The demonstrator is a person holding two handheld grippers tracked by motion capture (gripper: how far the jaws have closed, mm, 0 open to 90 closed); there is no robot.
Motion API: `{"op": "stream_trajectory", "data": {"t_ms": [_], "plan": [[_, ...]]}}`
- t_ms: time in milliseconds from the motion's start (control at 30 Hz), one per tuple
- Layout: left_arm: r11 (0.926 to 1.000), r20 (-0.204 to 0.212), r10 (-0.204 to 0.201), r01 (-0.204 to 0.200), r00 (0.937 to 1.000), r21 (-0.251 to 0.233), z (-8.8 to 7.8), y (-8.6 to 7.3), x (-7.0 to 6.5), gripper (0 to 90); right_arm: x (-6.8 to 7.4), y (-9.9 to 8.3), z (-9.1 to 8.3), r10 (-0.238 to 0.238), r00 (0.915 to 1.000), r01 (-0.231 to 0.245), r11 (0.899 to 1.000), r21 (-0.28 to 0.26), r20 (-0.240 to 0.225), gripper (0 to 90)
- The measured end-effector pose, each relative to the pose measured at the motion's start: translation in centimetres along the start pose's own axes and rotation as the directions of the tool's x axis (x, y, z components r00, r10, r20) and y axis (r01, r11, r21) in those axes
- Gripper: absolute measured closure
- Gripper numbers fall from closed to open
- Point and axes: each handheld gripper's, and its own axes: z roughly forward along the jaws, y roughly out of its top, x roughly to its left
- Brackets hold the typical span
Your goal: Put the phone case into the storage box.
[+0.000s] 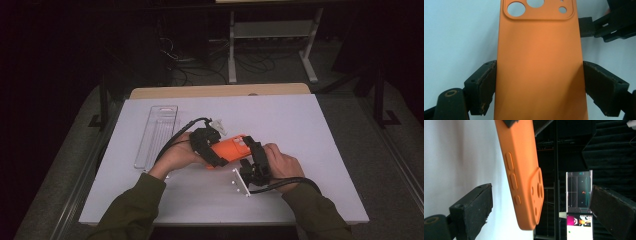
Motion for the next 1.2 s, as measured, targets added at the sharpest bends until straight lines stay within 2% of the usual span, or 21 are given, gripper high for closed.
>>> {"op": "stream_trajectory", "data": {"t_ms": [33,133,433,700,900,967,1200], "plan": [[1.0,-0.001,0.001,-0.001,1.0,0.0,0.0,0.0,0.0,16.0,0.0,0.1,0.1,-0.009,1.0,0.009,1.0,-0.001,-0.001,5.0],[1.0,-0.001,0.004,-0.004,1.0,-0.001,-0.2,0.0,0.1,15.9,0.1,0.4,0.3,0.01,0.9999,-0.01,1.0,-0.01,0.011,5.6],[1.0,-0.004,-0.003,0.003,1.0,-0.003,-0.4,0.0,0.1,16.0,0.4,0.7,0.6,-0.003,0.9996,0.003,1.0,-0.009,0.027,6.8],[1.0,-0.009,-0.003,0.003,1.0,-0.004,-0.6,-0.1,0.3,16.0,0.9,1.1,0.7,-0.041,0.9984,0.042,0.999,-0.017,0.038,8.7],[1.0,-0.007,-0.003,0.003,1.0,-0.001,-0.6,-0.1,0.3,15.9,1.2,1.4,0.8,-0.068,0.9972,0.069,0.997,-0.027,0.029,13.2],[1.0,-0.007,-0.001,0.001,1.0,0.002,-0.6,-0.1,0.2,16.0,1.4,1.4,0.8,-0.081,0.9958,0.082,0.996,-0.024,0.043,14.3],[1.0,-0.004,0.005,-0.005,1.0,0.001,-0.4,0.0,0.0,15.9,1.5,1.5,0.6,-0.086,0.9955,0.086,0.996,-0.015,0.04,21.4]]}}
